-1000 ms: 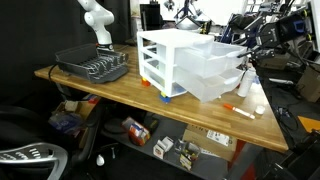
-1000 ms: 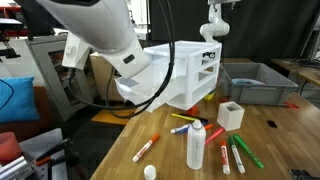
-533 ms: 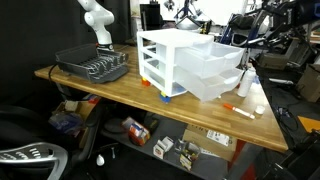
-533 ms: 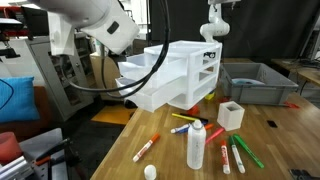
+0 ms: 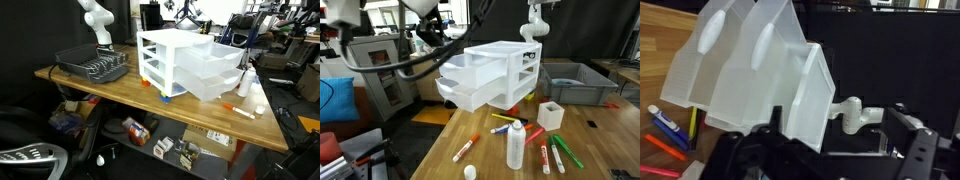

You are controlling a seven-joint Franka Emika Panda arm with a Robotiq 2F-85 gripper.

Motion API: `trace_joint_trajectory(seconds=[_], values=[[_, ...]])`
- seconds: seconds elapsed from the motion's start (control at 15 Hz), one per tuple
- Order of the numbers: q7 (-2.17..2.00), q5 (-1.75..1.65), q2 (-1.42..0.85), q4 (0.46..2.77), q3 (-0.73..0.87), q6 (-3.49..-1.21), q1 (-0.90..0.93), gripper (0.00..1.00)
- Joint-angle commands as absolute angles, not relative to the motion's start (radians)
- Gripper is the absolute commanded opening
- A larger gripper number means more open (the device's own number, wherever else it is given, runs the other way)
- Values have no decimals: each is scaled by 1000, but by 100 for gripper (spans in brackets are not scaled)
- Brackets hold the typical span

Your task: Open the topmost drawer

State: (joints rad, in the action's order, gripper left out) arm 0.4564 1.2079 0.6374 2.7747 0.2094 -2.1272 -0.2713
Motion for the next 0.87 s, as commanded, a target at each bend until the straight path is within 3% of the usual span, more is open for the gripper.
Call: trace_joint_trajectory(seconds=[0.0,0.8], values=[[407,1143,671,2772,227,-2101,-294,100],[339,1078,722,2778,238,-2070,-319,100]])
